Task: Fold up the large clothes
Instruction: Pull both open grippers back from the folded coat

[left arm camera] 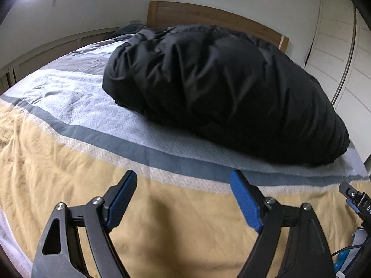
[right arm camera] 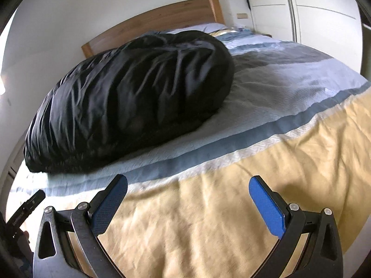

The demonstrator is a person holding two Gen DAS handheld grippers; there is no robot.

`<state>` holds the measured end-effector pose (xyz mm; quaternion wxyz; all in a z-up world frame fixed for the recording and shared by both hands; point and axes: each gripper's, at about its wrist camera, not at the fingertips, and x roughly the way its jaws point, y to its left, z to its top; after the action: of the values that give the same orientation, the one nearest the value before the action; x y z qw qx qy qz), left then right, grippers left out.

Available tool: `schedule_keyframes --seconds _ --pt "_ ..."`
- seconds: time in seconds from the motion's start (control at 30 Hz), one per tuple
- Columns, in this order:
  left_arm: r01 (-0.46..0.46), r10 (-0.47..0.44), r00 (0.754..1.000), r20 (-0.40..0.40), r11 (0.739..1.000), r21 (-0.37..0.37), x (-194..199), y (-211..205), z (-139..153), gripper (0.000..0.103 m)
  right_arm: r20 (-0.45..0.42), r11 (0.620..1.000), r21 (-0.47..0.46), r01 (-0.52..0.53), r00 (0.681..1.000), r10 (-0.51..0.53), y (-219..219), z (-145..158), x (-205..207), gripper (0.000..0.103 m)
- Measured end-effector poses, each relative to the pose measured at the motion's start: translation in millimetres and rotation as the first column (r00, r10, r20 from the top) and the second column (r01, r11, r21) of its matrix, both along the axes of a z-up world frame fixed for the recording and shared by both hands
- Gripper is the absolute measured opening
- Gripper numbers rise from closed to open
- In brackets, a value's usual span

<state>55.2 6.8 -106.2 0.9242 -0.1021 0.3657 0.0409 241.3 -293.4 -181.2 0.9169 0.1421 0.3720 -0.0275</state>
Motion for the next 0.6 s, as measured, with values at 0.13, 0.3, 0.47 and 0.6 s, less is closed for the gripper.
schedule_keyframes --seconds 0.13,0.3,0.47,0.6 --pt "0.016 -0.016 1.0 -0.016 1.0 0.021 -1.2 -9.6 -1.6 0.082 -0.009 0.999 -0.038 -0.024 1.0 0.023 9.6 -1.5 -2.0 0.103" --pt "0.02 -0.018 0.999 -0.032 0.998 0.063 -1.4 -20.5 -2.2 0.082 -0.007 0.996 -0.081 -0.048 0.999 0.047 17.8 0.3 -5.6 0.103" --pt "0.033 -0.031 0.999 -0.014 0.995 0.095 -3.0 -26.6 4.1 0.082 -0.002 0.993 -0.1 -0.064 0.998 0.064 22.7 0.9 -8.7 0.103" --pt "0.037 -0.036 0.999 -0.015 0.994 0.105 -5.1 -33.2 7.2 0.082 0.006 0.992 -0.106 -0.075 0.997 0.076 25.6 2.7 -11.5 0.103"
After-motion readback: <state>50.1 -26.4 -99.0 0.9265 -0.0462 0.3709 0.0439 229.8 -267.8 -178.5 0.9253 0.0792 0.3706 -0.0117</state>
